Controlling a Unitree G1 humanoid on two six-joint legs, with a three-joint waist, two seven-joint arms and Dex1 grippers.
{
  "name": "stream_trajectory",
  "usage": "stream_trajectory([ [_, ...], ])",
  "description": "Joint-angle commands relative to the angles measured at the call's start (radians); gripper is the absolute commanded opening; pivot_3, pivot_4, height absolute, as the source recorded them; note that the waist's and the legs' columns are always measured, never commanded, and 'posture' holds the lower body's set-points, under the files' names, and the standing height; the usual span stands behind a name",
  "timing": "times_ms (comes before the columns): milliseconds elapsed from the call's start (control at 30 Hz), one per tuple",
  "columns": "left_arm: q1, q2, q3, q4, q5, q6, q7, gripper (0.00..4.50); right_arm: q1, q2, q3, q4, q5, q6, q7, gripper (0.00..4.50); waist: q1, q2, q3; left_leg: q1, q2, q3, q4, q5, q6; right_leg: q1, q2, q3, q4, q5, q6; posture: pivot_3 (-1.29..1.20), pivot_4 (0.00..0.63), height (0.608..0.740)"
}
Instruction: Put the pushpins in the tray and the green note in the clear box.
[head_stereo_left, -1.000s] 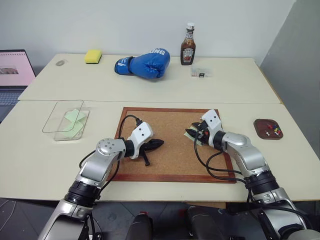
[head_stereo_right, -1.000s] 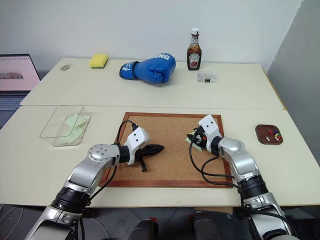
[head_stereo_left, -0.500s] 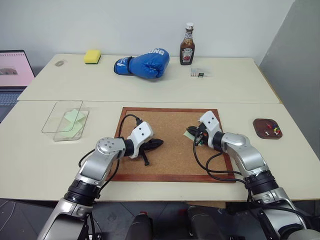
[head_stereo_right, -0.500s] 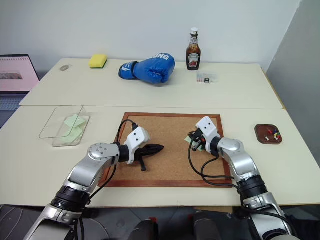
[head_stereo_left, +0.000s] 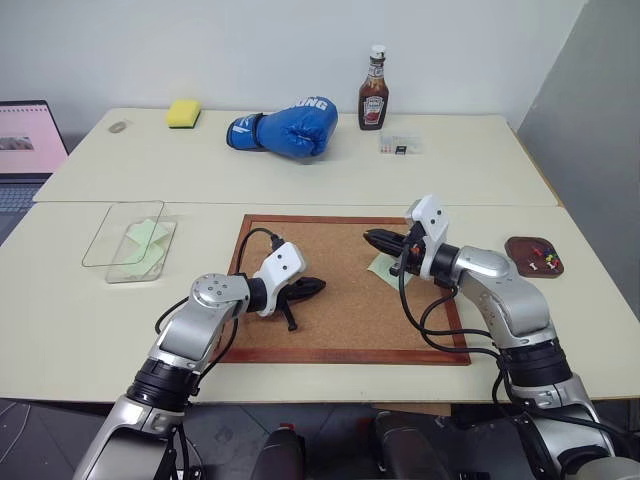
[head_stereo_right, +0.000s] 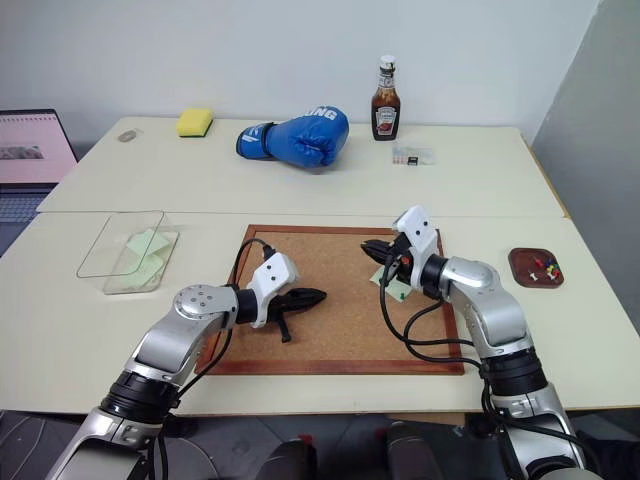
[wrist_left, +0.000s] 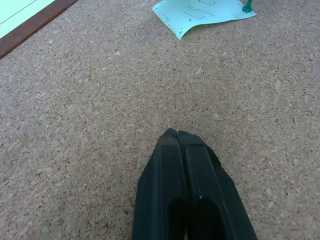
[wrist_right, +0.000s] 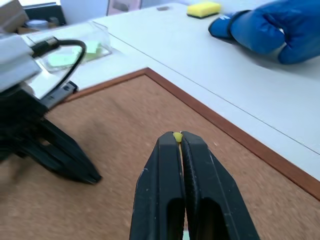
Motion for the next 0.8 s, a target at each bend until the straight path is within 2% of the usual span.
stream_trajectory([
  [33, 0.002, 0.005, -0.019, 0.01, 0.015, 0.008, -0.009, 0.0, -0.001, -0.014, -0.023, -0.049, 0.005, 0.004, -0.016, 0.01, 0.0, 0.0, 0.0, 0.0, 0.0, 0.0, 0.0, 0.0, 0.0, 0.0, 0.0, 0.0, 0.0, 0.0, 0.0, 0.0, 0.15, 0.74],
  [233, 0.004, 0.008, -0.02, 0.007, 0.015, 0.007, -0.011, 0.0, 0.031, -0.067, -0.093, -0.087, -0.01, 0.018, -0.082, 0.01, 0.002, 0.0, 0.0, -0.001, 0.0, 0.0, 0.0, 0.0, 0.0, 0.0, 0.0, 0.0, 0.0, 0.0, 0.0, 0.0, 0.15, 0.74],
  [500, 0.011, 0.015, -0.018, 0.007, 0.012, 0.008, -0.012, 0.0, 0.127, -0.196, -0.286, -0.086, -0.092, 0.033, -0.264, 0.01, 0.003, 0.0, 0.0, -0.001, 0.0, 0.0, 0.0, 0.0, 0.0, 0.0, 0.0, 0.0, -0.001, 0.0, 0.0, 0.0, 0.15, 0.74],
  [800, -0.011, 0.011, -0.026, 0.036, 0.015, -0.003, -0.022, 0.0, 0.172, -0.23, -0.438, -0.04, -0.119, 0.064, -0.404, 0.01, 0.001, 0.0, 0.0, 0.0, 0.0, 0.001, 0.0, 0.0, 0.0, 0.0, 0.0, 0.001, -0.001, 0.0, 0.0, 0.0, 0.15, 0.74],
])
